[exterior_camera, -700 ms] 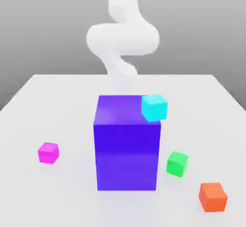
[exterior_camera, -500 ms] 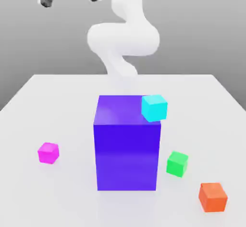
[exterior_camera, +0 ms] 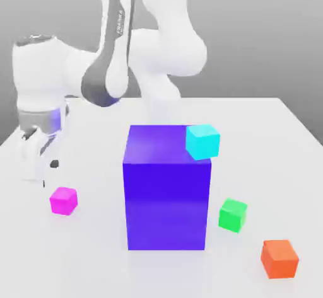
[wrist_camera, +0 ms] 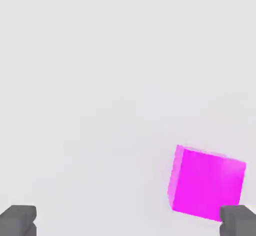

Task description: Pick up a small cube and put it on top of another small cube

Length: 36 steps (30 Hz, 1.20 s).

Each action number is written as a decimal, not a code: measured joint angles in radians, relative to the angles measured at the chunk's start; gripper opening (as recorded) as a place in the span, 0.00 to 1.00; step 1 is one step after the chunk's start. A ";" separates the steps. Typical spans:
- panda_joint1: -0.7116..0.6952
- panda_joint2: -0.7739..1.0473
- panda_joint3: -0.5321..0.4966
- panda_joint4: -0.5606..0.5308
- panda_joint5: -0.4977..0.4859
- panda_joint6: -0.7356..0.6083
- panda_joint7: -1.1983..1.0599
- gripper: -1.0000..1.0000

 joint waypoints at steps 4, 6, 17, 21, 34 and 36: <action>-0.036 0.144 0.062 0.014 0.088 0.115 -0.045 0.50; -0.077 0.217 0.107 0.027 0.102 0.174 -0.056 0.50; -0.090 0.213 0.115 0.026 0.085 0.174 -0.043 0.00; -0.081 0.074 0.089 0.000 0.024 0.061 0.002 0.00; 0.146 -0.035 0.212 0.132 0.064 -0.026 -0.403 0.00; 0.199 -0.044 0.220 0.137 0.066 -0.035 -0.491 0.00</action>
